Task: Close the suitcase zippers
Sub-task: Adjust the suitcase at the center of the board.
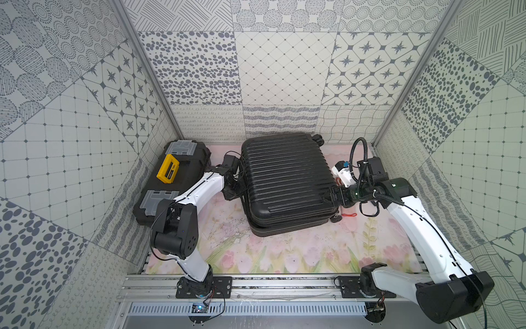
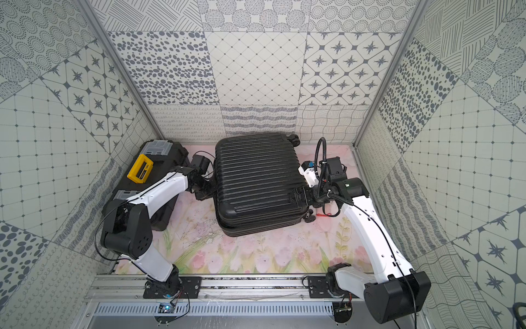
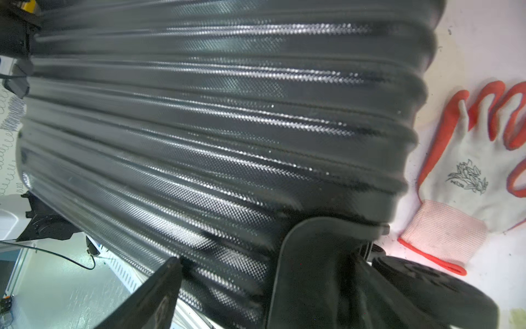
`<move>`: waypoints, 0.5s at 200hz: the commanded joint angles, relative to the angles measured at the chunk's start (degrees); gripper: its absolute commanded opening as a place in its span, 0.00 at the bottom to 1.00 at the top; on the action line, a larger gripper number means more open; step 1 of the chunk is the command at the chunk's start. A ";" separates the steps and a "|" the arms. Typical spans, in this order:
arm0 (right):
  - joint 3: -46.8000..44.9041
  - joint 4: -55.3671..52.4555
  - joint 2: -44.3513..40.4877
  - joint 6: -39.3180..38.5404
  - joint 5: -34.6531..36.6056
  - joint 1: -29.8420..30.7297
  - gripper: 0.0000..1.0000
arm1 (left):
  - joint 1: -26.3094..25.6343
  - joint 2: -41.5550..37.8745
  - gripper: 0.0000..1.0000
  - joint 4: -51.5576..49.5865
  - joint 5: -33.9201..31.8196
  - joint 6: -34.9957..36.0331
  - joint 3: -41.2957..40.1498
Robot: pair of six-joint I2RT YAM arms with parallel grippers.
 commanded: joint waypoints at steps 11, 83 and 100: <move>-3.06 -4.00 -0.37 3.01 -3.73 4.69 0.89 | 4.63 3.69 0.00 1.19 4.85 7.68 5.83; -5.16 4.95 -10.28 8.79 4.77 5.67 0.91 | 8.08 10.60 0.00 4.20 5.31 6.15 6.41; -8.44 7.99 -13.96 11.22 1.50 5.77 0.90 | 8.56 11.39 0.00 3.77 4.63 5.93 7.05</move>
